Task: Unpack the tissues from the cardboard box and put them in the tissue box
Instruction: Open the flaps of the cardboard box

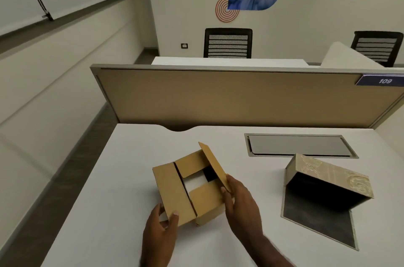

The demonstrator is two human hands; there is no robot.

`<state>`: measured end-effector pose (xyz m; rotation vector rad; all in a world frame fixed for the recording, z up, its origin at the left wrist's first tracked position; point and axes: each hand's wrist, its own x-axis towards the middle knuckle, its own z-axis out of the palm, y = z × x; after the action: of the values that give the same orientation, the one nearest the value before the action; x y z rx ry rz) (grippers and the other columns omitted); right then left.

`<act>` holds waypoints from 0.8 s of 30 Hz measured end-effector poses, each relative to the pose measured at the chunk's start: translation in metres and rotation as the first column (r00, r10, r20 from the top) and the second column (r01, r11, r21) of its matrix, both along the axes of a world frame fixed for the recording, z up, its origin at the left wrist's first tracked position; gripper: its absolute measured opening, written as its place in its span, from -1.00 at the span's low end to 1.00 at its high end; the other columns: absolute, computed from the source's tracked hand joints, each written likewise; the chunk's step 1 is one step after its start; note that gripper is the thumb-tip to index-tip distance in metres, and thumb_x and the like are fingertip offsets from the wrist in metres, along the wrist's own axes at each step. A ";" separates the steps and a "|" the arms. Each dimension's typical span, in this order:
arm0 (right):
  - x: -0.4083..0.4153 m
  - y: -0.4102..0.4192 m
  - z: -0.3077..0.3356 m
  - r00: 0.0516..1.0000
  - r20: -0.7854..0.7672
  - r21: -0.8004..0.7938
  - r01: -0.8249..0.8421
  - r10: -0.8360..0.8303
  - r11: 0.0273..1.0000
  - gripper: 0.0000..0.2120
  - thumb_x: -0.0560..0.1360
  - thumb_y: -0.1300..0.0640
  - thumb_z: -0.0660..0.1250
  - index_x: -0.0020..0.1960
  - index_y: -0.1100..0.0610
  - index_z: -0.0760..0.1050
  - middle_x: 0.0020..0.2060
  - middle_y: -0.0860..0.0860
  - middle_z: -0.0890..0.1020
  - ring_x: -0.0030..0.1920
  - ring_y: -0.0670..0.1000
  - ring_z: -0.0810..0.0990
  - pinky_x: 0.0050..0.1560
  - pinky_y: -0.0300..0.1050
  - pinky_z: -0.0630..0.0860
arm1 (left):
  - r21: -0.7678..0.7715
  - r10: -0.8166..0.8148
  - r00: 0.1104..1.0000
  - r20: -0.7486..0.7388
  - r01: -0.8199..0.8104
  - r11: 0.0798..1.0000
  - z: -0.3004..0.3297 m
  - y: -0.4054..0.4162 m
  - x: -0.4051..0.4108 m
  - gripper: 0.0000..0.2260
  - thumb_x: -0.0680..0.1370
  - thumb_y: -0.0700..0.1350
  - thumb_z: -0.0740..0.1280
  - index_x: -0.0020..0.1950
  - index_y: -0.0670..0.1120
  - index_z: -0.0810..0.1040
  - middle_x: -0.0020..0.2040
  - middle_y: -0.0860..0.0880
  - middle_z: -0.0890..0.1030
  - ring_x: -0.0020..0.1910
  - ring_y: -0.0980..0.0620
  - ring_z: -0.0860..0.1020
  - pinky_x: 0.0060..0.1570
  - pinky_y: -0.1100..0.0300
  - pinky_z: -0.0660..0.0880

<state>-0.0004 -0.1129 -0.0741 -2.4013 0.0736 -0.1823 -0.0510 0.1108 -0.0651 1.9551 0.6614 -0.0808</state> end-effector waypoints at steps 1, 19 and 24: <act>0.001 0.000 0.001 0.999 -0.006 0.087 0.053 -0.053 0.995 -0.44 0.68 -0.28 0.09 0.58 -0.08 0.41 0.43 -0.12 0.62 0.35 -0.06 0.61 0.36 -0.04 0.56 | -0.010 -0.002 1.000 -0.023 0.002 1.000 -0.006 0.006 0.000 -0.38 0.56 0.00 0.47 0.56 -0.07 0.33 0.45 -0.11 0.52 0.05 -0.02 0.63 -0.19 0.31 0.52; 0.016 0.016 0.023 0.799 0.569 0.167 0.120 -0.195 0.979 -0.65 0.54 0.26 0.39 0.32 0.09 0.55 0.25 0.03 0.62 0.30 -0.06 0.54 0.35 -0.24 0.47 | 0.585 -0.602 0.798 -0.006 0.491 0.645 0.022 0.035 0.119 -0.10 0.57 0.29 0.32 0.69 -0.04 -0.10 0.71 -0.08 0.06 0.66 -0.11 0.09 0.59 -0.08 -0.01; 0.024 0.039 0.023 0.853 0.428 -0.185 -0.241 0.299 0.953 -0.69 0.61 0.14 0.33 0.34 -0.02 0.56 0.27 -0.10 0.63 0.33 -0.10 0.53 0.39 -0.18 0.50 | 0.655 -0.673 0.713 -0.196 0.606 0.452 0.018 0.023 0.143 -0.11 0.55 0.36 0.27 0.69 -0.02 -0.06 0.71 -0.06 0.08 0.66 -0.13 0.07 0.60 -0.14 -0.05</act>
<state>0.0232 -0.0734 -0.0512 -2.3966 -0.5053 -0.6232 0.0924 0.1334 -0.0466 2.8412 -0.2394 -0.2416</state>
